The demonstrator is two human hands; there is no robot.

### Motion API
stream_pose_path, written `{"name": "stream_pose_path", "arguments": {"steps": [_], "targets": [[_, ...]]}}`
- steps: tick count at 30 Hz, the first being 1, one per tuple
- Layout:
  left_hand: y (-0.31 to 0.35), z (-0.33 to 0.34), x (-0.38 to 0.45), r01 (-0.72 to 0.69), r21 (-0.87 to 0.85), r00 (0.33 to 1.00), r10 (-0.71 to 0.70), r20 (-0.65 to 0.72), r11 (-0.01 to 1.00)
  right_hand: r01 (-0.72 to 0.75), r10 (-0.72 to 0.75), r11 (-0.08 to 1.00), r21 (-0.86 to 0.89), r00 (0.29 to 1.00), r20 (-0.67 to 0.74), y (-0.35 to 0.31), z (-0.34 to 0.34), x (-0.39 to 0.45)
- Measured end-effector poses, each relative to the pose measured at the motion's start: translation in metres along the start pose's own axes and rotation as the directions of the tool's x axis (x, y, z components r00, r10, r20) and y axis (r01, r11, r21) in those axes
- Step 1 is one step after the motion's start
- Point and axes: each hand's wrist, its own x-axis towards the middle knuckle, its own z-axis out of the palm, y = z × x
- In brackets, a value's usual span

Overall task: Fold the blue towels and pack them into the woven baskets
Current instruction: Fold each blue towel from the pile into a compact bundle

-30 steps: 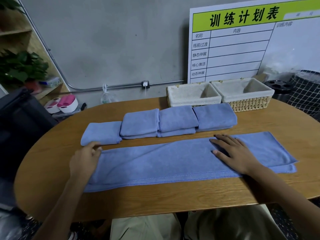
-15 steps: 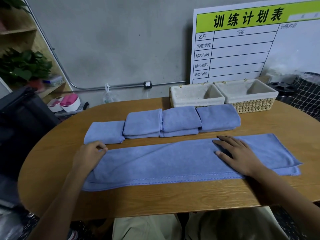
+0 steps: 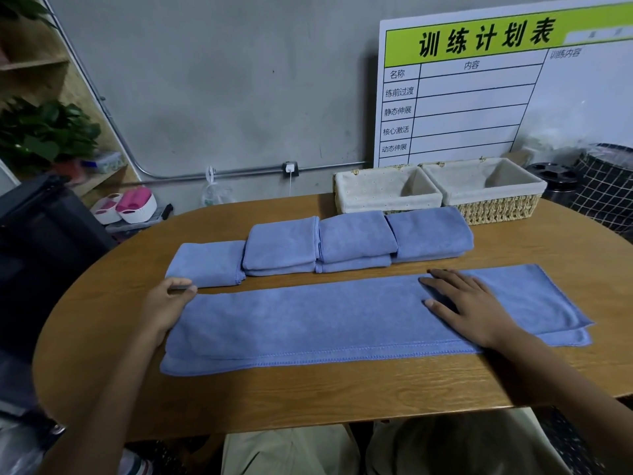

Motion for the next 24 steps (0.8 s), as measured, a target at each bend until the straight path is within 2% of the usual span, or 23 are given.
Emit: {"name": "stream_pose_path", "arguments": {"steps": [3, 8, 12, 14, 19, 24], "targets": [[-0.004, -0.008, 0.002, 0.01, -0.031, 0.995, -0.013, -0.099, 0.999, 0.002, -0.002, 1.0, 0.009, 1.0, -0.004, 0.0, 0.001, 0.0], [-0.01, -0.01, -0.003, 0.093, 0.041, 0.993, -0.096, 0.068, 0.995, 0.014, -0.014, 1.0, 0.009, 1.0, -0.005, 0.001, 0.001, 0.001], [0.001, -0.006, 0.001, -0.005, 0.159, 0.987, -0.021, 0.162, 0.987, 0.024, -0.024, 1.0, 0.004, 1.0, -0.01, 0.003, 0.001, 0.001], [0.002, -0.002, 0.003, -0.014, 0.186, 0.987, -0.016, 0.161, 0.983, 0.026, -0.026, 1.0, 0.008, 1.0, -0.011, 0.004, 0.0, 0.001], [0.001, -0.007, 0.005, 0.235, -0.058, 0.961, -0.222, 0.165, 0.97, 0.029, -0.028, 0.999, 0.02, 0.999, -0.019, 0.004, 0.002, -0.001], [-0.007, -0.018, 0.01, 0.373, -0.132, 0.914, -0.339, 0.221, 0.919, 0.029, -0.028, 0.999, 0.02, 0.999, -0.03, 0.004, 0.001, 0.001]]}}
